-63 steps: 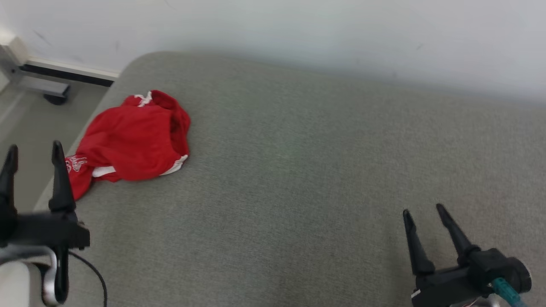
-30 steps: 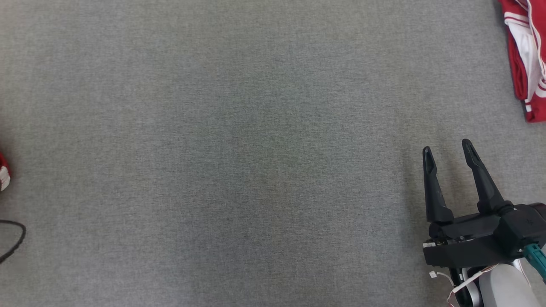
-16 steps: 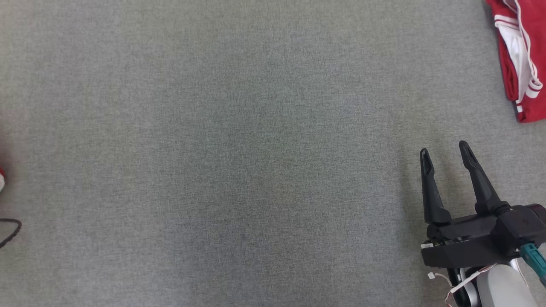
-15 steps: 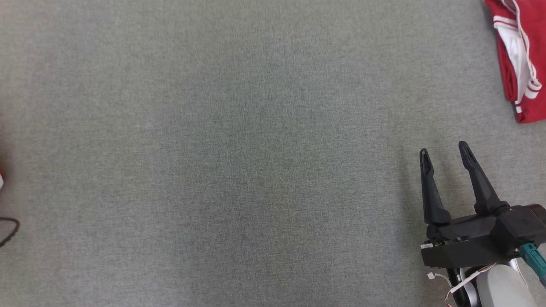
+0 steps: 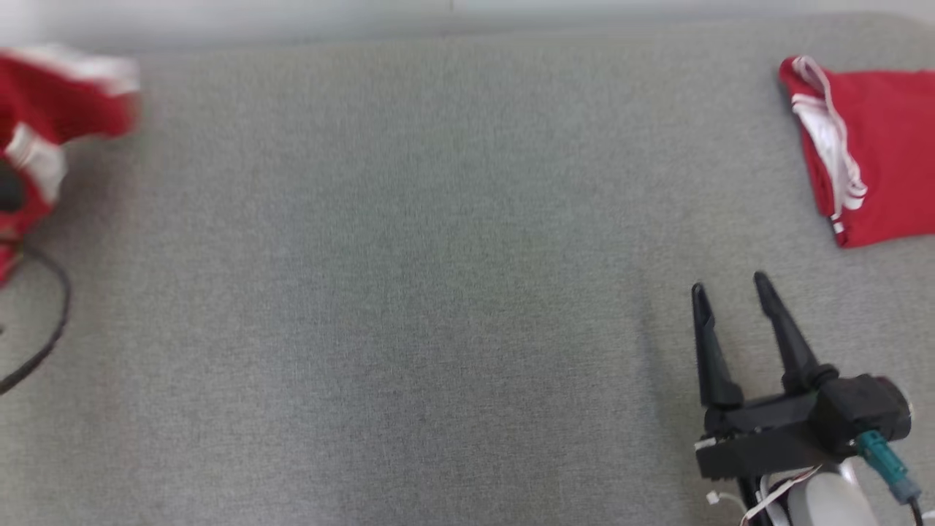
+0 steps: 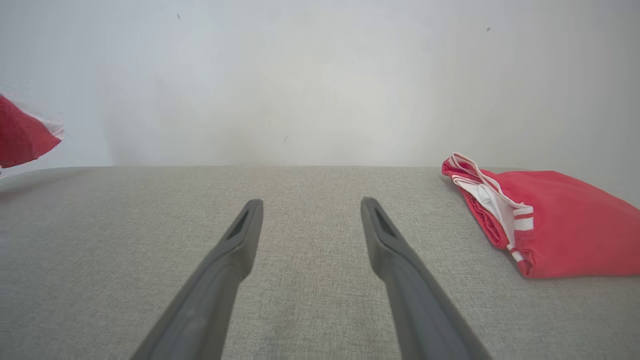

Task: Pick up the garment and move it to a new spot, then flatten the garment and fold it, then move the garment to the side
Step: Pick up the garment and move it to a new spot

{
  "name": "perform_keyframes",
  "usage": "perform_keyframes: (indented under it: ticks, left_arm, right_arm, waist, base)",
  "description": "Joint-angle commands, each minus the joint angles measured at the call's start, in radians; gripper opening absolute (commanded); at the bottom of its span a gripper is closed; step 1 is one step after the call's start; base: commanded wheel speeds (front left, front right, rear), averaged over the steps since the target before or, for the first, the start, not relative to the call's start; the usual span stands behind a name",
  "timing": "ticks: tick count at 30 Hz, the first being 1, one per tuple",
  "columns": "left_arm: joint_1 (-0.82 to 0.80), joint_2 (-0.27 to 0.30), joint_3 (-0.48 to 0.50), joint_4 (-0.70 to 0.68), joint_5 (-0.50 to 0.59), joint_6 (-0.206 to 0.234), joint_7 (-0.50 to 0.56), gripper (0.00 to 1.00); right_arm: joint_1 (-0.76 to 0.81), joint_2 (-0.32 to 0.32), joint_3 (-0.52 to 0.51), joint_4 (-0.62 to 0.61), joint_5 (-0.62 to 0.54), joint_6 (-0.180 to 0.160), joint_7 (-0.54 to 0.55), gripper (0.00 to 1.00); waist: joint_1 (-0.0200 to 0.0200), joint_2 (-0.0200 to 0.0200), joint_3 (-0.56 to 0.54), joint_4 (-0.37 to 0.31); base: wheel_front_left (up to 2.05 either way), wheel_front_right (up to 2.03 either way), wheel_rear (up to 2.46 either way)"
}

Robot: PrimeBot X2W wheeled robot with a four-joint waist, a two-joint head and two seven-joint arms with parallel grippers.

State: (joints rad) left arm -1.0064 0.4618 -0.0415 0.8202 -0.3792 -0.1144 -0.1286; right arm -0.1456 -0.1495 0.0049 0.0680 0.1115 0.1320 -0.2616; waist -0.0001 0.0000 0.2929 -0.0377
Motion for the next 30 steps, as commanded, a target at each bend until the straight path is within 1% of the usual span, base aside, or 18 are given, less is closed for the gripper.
perform_keyframes:
  ticks: [1, 6, 10, 18, 21, 22, 26, 30]
  left_arm:
    - [-0.012, -0.015, -0.011, -0.030, 0.003, -0.003, 0.001, 0.00]
    - [-0.001, -0.063, -0.071, -0.183, 0.013, -0.008, 0.045, 0.00]
    - [0.028, -0.099, -0.119, -0.304, 0.023, -0.002, 0.102, 0.00]
    - [0.067, -0.216, -0.223, -0.504, 0.018, 0.008, 0.191, 0.00]
    - [0.068, -0.271, -0.267, -0.550, 0.007, 0.007, 0.216, 0.00]
    - [0.068, -0.271, -0.267, -0.550, 0.007, 0.007, 0.216, 0.00]
    - [0.070, -0.345, -0.312, -0.579, -0.028, 0.007, 0.237, 0.00]
    - [0.106, -0.378, -0.351, -0.578, -0.048, 0.013, 0.233, 0.00]
  right_arm:
    - [0.011, 0.008, 0.002, 0.003, 0.005, -0.003, -0.005, 1.00]
    - [0.019, 0.034, 0.013, 0.021, 0.013, -0.003, -0.004, 1.00]
    - [0.025, 0.055, 0.016, 0.030, 0.019, -0.003, -0.005, 1.00]
    - [0.043, 0.078, 0.014, 0.051, 0.030, -0.003, -0.004, 1.00]
    - [0.049, 0.083, 0.010, 0.057, 0.033, -0.003, -0.005, 1.00]
    - [0.049, 0.083, 0.010, 0.057, 0.033, -0.003, -0.005, 1.00]
    - [0.049, 0.089, 0.017, 0.060, 0.034, -0.003, -0.004, 1.00]
    - [0.045, 0.093, 0.021, 0.060, 0.037, -0.003, -0.004, 1.00]
  waist:
    - [0.0001, 0.0000, -0.052, -0.014]
    - [0.0001, 0.0000, -0.091, -0.057]
    - [0.0001, 0.0000, -0.113, -0.104]
    - [0.0001, 0.0000, -0.150, -0.197]
    - [0.0001, 0.0000, -0.161, -0.220]
    - [0.0001, 0.0000, -0.161, -0.220]
    - [0.0001, 0.0000, -0.166, -0.242]
    - [0.0001, 0.0000, -0.162, -0.258]
  base:
    - [0.00, 0.00, 0.00]
    - [0.00, 0.00, 0.00]
    - [0.00, 0.00, 0.00]
    - [0.00, 0.00, 0.00]
    - [0.00, 0.00, 0.00]
    - [0.00, 0.00, 0.00]
    - [0.00, 0.00, 0.00]
    - [0.00, 0.00, 0.00]
